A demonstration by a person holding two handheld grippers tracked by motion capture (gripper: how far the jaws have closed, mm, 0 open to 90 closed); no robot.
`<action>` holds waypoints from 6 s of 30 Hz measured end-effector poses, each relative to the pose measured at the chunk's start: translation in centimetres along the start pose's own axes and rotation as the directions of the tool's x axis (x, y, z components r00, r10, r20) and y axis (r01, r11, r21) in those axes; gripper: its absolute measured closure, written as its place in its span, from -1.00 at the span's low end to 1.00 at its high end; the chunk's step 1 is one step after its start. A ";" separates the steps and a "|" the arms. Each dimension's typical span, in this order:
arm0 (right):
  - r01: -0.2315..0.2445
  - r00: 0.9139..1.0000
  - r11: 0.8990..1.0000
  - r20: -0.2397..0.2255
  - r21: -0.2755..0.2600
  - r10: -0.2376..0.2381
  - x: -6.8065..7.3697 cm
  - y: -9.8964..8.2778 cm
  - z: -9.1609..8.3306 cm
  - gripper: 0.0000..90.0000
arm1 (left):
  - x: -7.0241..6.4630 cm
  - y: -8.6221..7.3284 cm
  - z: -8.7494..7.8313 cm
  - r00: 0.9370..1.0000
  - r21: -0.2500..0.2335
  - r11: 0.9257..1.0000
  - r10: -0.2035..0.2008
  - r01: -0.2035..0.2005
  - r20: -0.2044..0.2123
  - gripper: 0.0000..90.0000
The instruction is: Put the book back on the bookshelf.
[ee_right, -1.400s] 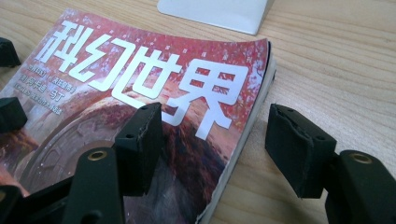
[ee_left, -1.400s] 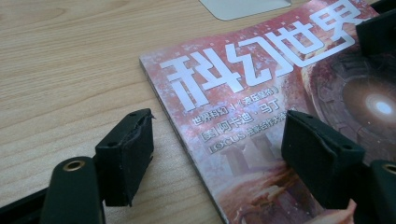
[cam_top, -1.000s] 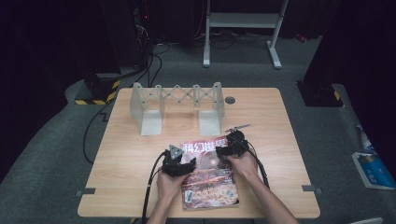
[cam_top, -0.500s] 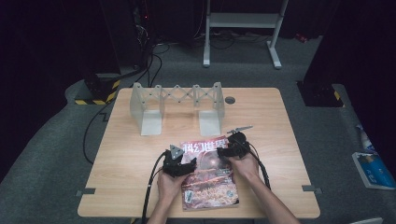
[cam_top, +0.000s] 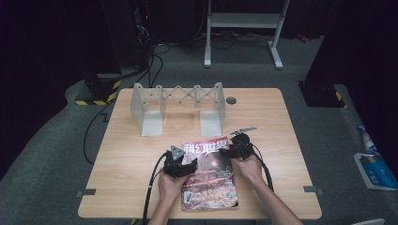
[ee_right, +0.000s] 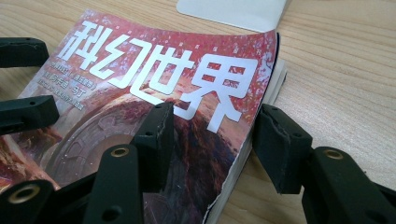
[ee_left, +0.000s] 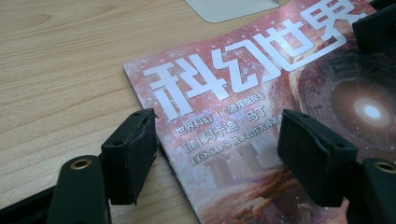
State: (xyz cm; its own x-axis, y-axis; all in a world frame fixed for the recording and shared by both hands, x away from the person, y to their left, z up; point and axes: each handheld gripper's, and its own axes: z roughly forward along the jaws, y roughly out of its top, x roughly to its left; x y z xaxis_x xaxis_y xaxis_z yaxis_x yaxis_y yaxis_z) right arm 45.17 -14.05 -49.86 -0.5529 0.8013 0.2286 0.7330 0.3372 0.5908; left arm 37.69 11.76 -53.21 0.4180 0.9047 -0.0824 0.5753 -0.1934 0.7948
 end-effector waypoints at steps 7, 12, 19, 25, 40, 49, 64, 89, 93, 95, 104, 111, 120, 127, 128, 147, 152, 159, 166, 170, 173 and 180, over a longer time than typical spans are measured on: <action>0.050 0.996 0.998 -0.075 0.022 -0.049 1.0 -0.1 -0.1 0.17 | -0.1 0.0 0.0 1.000 -0.003 1.000 -0.006 0.006 -0.005 -0.37; 0.054 0.997 0.998 -0.057 0.028 -0.052 1.4 0.1 0.3 0.20 | 0.0 0.0 0.0 1.000 -0.005 1.000 -0.005 0.005 -0.008 -0.37; 0.062 0.995 0.998 -0.076 0.027 -0.059 1.4 0.1 0.3 0.24 | 0.0 0.0 0.0 1.000 -0.006 1.000 -0.008 0.008 -0.005 -0.37; 0.085 0.990 0.996 -0.113 0.026 -0.082 1.9 0.0 0.6 0.25 | 0.0 0.0 0.0 1.000 -0.006 1.000 -0.008 0.008 -0.004 -0.37; 0.138 0.974 0.990 -0.185 0.025 -0.131 2.3 -0.1 0.1 0.75 | 0.2 -0.1 -0.1 1.000 0.000 1.000 -0.008 0.008 0.021 -0.47; 0.178 0.961 0.984 -0.209 -0.031 -0.181 2.5 -0.9 -0.9 0.86 | 0.5 -0.1 -0.1 0.998 0.006 1.000 -0.020 0.019 0.064 -0.62; 0.228 0.938 0.964 -0.235 -0.136 -0.255 3.2 -1.3 -3.1 0.91 | 0.8 -0.1 -0.1 0.987 0.011 0.999 -0.045 0.044 0.156 -0.91; 0.283 0.898 0.932 -0.279 -0.228 -0.341 3.6 -1.4 -3.5 0.92 | 1.1 -0.1 -0.1 0.961 0.011 0.997 -0.072 0.071 0.266 -0.95; 0.282 0.899 0.932 -0.276 -0.228 -0.340 3.4 -1.4 -3.3 0.91 | 1.2 -0.1 -0.3 0.960 0.014 0.997 -0.082 0.082 0.266 -0.89; 0.286 0.900 0.930 -0.270 -0.228 -0.343 3.3 -1.4 -3.2 0.91 | 1.2 -0.2 -0.4 0.960 0.015 0.996 -0.090 0.089 0.264 -0.85; 0.294 0.911 0.934 -0.235 -0.201 -0.338 3.1 -1.5 -2.4 0.91 | 1.4 -0.3 -0.7 0.964 0.012 0.996 -0.088 0.087 0.251 -0.54; 0.295 0.923 0.941 -0.205 -0.168 -0.326 3.0 -1.6 -1.6 0.89 | 1.4 -0.4 -0.8 0.968 0.007 0.996 -0.093 0.094 0.233 -0.27; 0.285 0.942 0.950 -0.148 -0.130 -0.302 2.8 -1.9 -1.0 0.70 | 1.3 -0.5 -0.9 0.974 0.004 0.996 -0.093 0.094 0.205 0.14; 0.289 0.946 0.947 -0.106 -0.141 -0.305 2.9 -2.0 -1.2 0.51 | 1.1 -0.5 -0.9 0.977 0.000 0.997 -0.069 0.071 0.200 0.15; 0.290 0.948 0.947 -0.091 -0.137 -0.304 2.9 -2.1 -1.3 0.47 | 1.1 -0.5 -0.9 0.977 0.000 0.997 -0.070 0.071 0.199 0.15; 0.173 0.985 0.973 0.013 -0.155 -0.173 -0.7 -3.5 -3.2 0.28 | 1.1 -0.5 -0.9 0.979 -0.008 0.997 -0.068 0.070 0.193 0.13; 0.146 0.989 0.978 0.057 -0.148 -0.139 -1.6 -4.0 -3.3 0.37 | 1.1 -0.5 -0.9 0.979 -0.005 0.998 -0.066 0.068 0.192 0.12; 0.150 0.988 0.985 0.060 -0.082 -0.145 -1.9 -4.7 -2.1 0.50 | 1.1 -0.4 -0.9 0.978 -0.003 0.997 -0.070 0.072 0.194 0.12; 0.172 0.985 0.983 0.035 -0.068 -0.170 -1.1 -4.2 -1.5 0.67 | 1.2 -0.2 -0.7 0.972 0.011 0.997 -0.073 0.072 0.222 0.02; 0.170 0.985 0.983 0.025 -0.070 -0.169 -1.2 -4.2 -1.5 0.69 | 1.3 0.0 -0.5 0.968 0.023 0.998 -0.067 0.064 0.242 -0.03; 0.183 0.983 0.980 0.027 -0.074 -0.182 -1.2 -4.2 -1.5 0.71 | 1.3 0.1 -0.4 0.964 0.035 0.997 -0.069 0.062 0.257 -0.04; 0.200 0.980 0.976 0.020 -0.082 -0.199 -1.3 -4.1 -1.3 0.71 | 1.6 0.2 -0.3 0.951 0.041 0.996 -0.084 0.075 0.298 -0.13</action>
State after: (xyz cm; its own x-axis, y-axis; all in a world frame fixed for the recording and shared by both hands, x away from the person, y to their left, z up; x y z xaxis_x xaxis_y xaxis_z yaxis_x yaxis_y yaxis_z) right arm 42.34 -17.11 -51.56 -0.6796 0.7279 0.0911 0.5726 0.4487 0.6861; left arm 38.21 13.26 -52.98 0.5587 0.7631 -0.3248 0.6337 -0.1402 0.7607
